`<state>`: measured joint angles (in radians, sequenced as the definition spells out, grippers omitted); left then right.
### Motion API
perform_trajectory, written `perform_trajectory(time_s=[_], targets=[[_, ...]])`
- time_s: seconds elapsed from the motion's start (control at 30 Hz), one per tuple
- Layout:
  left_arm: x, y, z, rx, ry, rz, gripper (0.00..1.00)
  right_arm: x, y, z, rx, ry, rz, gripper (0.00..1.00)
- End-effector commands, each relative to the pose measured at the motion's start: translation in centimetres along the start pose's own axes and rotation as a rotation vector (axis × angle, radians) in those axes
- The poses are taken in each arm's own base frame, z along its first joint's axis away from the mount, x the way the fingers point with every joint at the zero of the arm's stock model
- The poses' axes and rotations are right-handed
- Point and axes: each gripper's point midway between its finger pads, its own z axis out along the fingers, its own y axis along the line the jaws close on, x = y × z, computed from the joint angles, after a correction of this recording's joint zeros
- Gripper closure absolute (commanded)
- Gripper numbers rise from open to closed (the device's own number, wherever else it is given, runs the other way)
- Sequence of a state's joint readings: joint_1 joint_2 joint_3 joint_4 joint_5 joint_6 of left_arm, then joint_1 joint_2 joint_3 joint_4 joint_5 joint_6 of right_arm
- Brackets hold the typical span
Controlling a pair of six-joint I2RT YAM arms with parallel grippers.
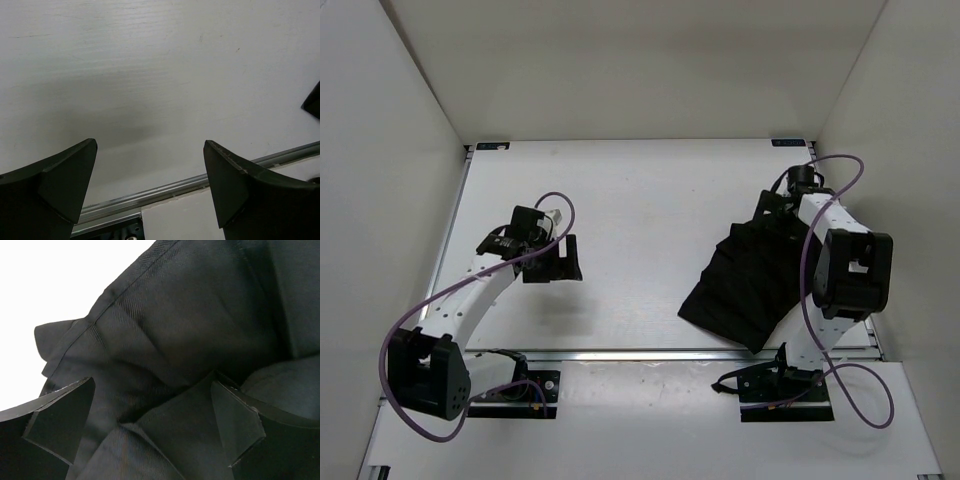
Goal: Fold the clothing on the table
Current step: Grab the skirt from the pile
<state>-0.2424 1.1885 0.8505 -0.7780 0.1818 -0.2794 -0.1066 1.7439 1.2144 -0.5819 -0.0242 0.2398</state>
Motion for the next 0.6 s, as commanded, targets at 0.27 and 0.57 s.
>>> perform_trajectory(time_s=[0.27,0.57], targets=[[1.4,0.1,0.3,0.048,0.010,-0.015,0.01,-3.2,1.6,4.2,0.091,-0.004,-0.081,0.14],[1.4,0.2,-0.2,0.031,0.015,-0.011,0.02,-4.6,2.6,6.4,0.106,0.031,-0.148,1.00]])
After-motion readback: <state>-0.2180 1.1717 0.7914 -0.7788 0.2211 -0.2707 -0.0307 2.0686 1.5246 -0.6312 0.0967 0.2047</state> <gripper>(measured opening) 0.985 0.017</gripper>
